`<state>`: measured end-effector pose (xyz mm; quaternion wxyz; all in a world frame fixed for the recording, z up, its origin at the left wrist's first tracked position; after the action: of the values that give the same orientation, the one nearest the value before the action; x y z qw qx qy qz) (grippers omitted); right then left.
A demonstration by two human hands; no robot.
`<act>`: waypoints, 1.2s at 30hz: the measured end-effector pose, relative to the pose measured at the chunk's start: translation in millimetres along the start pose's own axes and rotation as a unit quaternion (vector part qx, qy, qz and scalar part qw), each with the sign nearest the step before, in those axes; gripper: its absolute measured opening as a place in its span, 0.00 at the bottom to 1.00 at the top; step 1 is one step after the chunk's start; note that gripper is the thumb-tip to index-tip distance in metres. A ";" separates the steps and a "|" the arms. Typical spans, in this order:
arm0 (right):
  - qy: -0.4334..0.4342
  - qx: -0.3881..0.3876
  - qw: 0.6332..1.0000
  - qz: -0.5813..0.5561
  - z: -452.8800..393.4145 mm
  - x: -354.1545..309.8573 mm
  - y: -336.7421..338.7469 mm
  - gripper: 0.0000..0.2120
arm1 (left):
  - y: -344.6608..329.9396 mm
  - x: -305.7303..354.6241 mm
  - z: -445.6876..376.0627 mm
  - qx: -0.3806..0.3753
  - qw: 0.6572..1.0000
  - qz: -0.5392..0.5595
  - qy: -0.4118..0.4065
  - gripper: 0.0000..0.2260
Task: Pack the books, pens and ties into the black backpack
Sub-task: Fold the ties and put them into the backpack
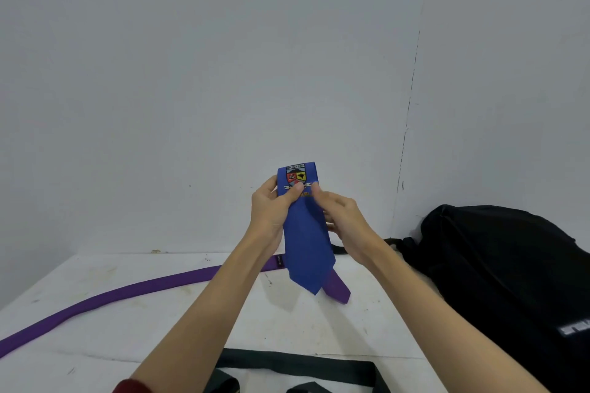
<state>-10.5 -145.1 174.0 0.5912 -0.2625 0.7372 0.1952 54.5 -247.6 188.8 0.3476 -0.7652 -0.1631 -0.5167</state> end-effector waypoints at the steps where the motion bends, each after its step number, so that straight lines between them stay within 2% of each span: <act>1: 0.022 0.007 1.000 0.017 1.8 -0.4 -1.8 0.17 | -3.4 -0.1 0.7 -0.006 1.000 0.011 0.000 0.06; 3: 0.072 0.036 0.994 0.073 4.2 -0.8 -4.1 0.10 | -10.3 -1.2 1.7 -0.008 0.999 0.041 0.007 0.06; 5: 0.097 0.066 0.988 0.100 6.5 3.1 -5.8 0.10 | -15.9 -0.4 1.4 -0.004 0.998 0.065 0.015 0.06; 10: 0.074 0.101 0.989 0.076 11.4 15.0 -4.4 0.17 | -20.4 3.4 -0.3 0.009 0.996 0.089 0.002 0.05; 13: 0.043 0.086 0.994 0.056 14.1 20.8 -0.6 0.12 | -17.9 -2.5 0.1 0.020 0.997 0.072 -0.004 0.05; 16: 0.036 0.073 0.995 0.049 18.6 20.8 4.6 0.09 | -15.1 -10.1 1.1 0.021 0.999 0.026 -0.018 0.07; 21: 0.029 0.083 0.995 0.052 28.6 24.3 10.0 0.09 | -23.3 -22.0 10.0 0.017 0.993 -0.089 -0.075 0.09; 27: 0.000 0.127 0.987 0.102 48.1 37.6 37.9 0.10 | -45.2 -61.2 15.2 -0.006 0.980 -0.185 -0.078 0.08; 31: -0.052 0.137 0.982 0.116 65.8 52.9 69.3 0.09 | -73.6 -91.3 25.3 -0.052 0.972 -0.222 -0.061 0.09; 34: -0.096 0.092 0.984 0.121 82.9 53.6 99.6 0.08 | -97.2 -109.2 34.2 -0.078 0.973 -0.214 -0.029 0.08; 36: -0.087 0.099 0.981 0.146 89.9 44.9 130.6 0.14 | -108.8 -117.7 36.5 -0.089 0.977 -0.195 0.014 0.08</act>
<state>-29.4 4.4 107.1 0.6413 -0.0746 0.7291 0.2272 -35.6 -132.4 113.7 0.1721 -0.7395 -0.2579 -0.5975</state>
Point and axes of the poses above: each hand's wrist, its own z-axis away from the middle knuckle, its own y-axis out of the back of the hand, x = y × z, the point moved 7 cm from there along -z, towards the middle knuckle, and after that the axes turned 6 degrees about x, right-handed, at the moved point
